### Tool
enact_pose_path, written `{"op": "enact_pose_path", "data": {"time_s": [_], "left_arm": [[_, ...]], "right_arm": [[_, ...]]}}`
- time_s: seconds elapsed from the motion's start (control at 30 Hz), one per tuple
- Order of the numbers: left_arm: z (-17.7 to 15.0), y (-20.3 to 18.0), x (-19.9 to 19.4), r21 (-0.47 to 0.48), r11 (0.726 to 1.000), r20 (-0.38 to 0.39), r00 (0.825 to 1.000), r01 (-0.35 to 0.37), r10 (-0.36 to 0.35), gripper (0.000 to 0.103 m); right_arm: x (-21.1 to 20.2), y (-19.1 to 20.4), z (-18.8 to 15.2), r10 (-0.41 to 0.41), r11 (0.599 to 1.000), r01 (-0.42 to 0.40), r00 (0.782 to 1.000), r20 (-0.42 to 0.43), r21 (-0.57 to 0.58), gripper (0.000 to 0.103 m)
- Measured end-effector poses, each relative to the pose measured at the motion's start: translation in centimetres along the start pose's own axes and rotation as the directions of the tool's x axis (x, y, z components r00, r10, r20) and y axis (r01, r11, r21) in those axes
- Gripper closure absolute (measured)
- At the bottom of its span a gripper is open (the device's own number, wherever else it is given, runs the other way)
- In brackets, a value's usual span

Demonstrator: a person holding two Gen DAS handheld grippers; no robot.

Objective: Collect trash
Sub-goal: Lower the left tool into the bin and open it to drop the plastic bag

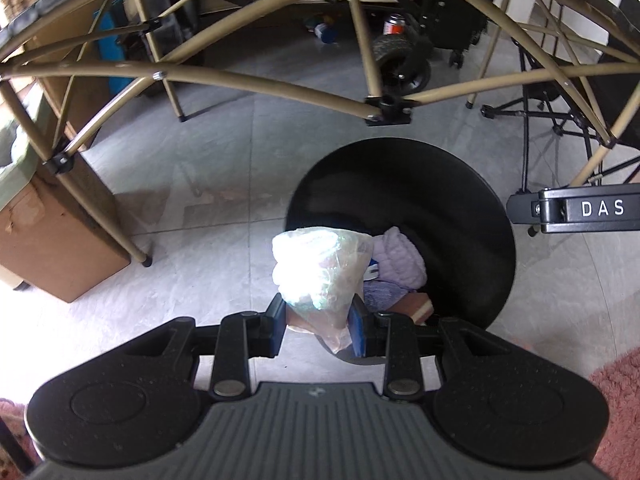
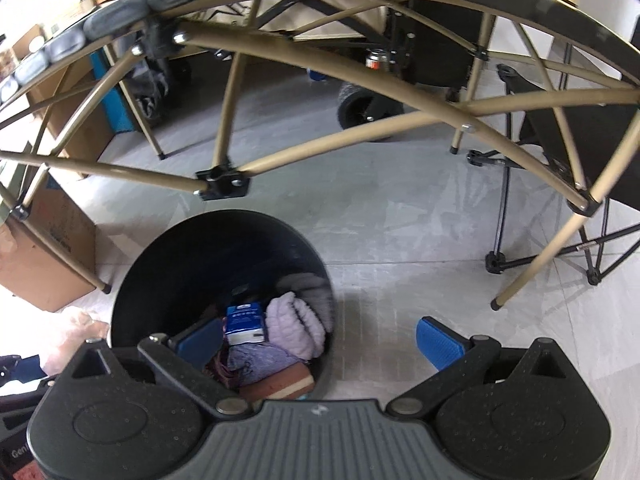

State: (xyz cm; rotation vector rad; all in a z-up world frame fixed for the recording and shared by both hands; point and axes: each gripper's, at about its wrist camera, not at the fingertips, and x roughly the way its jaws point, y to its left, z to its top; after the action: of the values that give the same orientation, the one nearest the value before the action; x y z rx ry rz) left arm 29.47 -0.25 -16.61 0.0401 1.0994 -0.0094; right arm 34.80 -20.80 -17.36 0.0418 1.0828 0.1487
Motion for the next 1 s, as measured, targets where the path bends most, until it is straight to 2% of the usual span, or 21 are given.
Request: {"op": "enact_pose_path", "data": {"time_s": [0.43,1.0], "left_arm": [[1.8,-4.7,1.4,0.092,0.995,-0.007,1.000,0.029,-0.028,0.071],[3.7,-7.8,4.1,0.115,0.991,-0.055,0.996,0.070,-0.064,0.071]], "right_arm": [[-0.4,-4.9,-0.8,-0.032,0.995,0.030,0.999,0.011,0.099,0.000],[0.3,-9.0,-1.9,-0.058,0.981,0.060,0.998,-0.014,0.182,0.000]]}}
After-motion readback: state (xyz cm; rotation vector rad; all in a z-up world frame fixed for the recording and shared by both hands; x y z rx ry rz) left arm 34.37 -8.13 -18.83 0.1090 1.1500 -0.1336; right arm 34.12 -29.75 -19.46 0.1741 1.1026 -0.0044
